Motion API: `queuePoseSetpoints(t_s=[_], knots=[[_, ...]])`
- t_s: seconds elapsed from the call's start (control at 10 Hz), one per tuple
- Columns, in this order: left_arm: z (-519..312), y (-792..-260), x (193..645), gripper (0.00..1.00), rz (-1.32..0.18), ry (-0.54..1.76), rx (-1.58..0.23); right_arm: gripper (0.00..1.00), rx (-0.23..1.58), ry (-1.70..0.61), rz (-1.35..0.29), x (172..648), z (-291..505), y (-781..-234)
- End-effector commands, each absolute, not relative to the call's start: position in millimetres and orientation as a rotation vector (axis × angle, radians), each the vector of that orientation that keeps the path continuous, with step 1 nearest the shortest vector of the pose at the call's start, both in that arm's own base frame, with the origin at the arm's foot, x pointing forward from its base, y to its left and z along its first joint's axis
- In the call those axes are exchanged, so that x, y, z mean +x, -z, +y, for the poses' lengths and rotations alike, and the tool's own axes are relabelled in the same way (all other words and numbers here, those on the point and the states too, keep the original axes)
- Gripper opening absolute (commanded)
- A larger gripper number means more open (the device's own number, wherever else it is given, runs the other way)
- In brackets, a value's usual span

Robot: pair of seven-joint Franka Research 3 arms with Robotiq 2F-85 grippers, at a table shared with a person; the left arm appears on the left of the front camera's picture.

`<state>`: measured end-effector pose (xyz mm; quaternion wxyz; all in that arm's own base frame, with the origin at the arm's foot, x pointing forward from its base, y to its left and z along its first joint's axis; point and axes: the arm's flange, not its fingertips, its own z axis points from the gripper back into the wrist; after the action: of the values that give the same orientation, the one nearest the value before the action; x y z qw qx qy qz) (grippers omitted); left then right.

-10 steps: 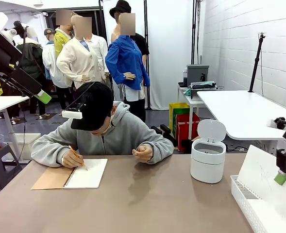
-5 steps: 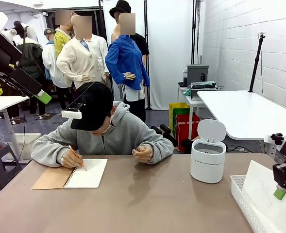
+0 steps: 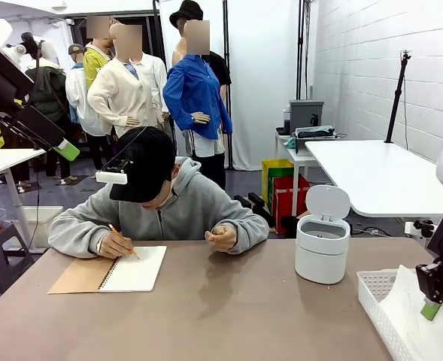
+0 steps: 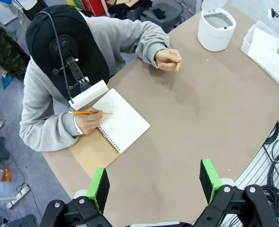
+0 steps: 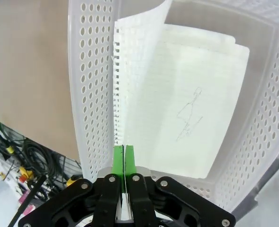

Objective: Sort the paper based on its condition.
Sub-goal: If a person hands you a paper, place it in the Organizing basket , and if it's crumpled, put it in the Trash can.

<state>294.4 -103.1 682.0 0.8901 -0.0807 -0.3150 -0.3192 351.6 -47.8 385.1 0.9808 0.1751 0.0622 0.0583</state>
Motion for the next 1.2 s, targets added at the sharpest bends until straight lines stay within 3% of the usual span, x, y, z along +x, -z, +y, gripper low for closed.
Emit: queuePoseSetpoints(t_s=[0.0, 0.3, 0.9, 1.1], knots=[[-102.7, -681.9, 294.2, 1.00, -0.655, 0.661, -0.165, 0.00, 0.354, -0.127, 0.112, 350.9, -48.9, -388.9], [-102.7, -681.9, 294.2, 1.00, -0.655, 0.661, -0.165, 0.00, 0.352, -0.119, 0.118, 351.3, -48.0, -387.5], [-102.7, -681.9, 294.2, 1.00, -0.655, 0.661, -0.165, 1.00, 0.232, -0.106, 0.237, 350.6, -46.0, -418.0], [-102.7, -681.9, 294.2, 1.00, -0.655, 0.661, -0.165, 1.00, 0.217, -0.110, 0.214, 353.0, -47.4, -430.3]])
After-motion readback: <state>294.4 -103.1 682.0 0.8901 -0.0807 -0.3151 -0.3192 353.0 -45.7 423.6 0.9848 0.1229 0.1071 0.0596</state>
